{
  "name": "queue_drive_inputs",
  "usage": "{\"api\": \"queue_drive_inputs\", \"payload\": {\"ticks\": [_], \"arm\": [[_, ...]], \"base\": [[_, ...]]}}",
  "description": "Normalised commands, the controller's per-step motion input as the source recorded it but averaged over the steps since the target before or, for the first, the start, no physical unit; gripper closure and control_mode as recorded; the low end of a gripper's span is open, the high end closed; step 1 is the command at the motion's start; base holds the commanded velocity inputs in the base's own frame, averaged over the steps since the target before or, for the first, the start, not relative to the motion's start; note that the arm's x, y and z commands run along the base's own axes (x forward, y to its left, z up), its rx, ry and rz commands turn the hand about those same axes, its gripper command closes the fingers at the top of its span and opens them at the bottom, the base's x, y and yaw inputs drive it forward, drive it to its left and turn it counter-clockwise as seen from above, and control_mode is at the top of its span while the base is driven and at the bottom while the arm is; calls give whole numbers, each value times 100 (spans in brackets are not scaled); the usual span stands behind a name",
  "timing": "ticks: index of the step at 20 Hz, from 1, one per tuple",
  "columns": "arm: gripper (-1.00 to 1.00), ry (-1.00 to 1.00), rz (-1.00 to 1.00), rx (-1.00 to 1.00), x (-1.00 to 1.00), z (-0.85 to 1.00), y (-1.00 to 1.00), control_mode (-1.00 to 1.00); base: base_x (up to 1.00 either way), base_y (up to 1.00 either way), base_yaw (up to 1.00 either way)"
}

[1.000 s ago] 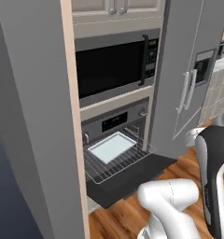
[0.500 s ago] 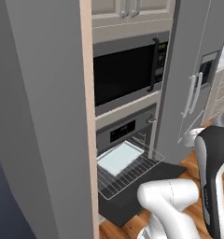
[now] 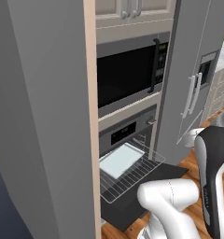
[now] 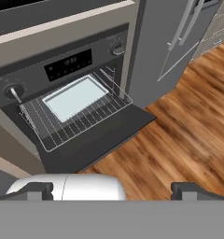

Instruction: Take the baked cake out of the oven and place it on the plate for cooling. Then close the oven door.

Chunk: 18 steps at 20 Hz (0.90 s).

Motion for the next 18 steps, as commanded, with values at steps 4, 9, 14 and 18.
{"api": "queue_drive_inputs", "payload": {"ticks": [4, 9, 14, 18], "arm": [[-100, 0, 0, 0, 0, 0, 0, 100], [-100, 0, 0, 0, 0, 0, 0, 100], [-100, 0, 0, 0, 0, 0, 0, 100], [-100, 0, 0, 0, 0, 0, 0, 100]], "base": [[-3, 11, 0], [-10, 0, 0], [-29, 0, 0], [-52, 0, 0]]}}
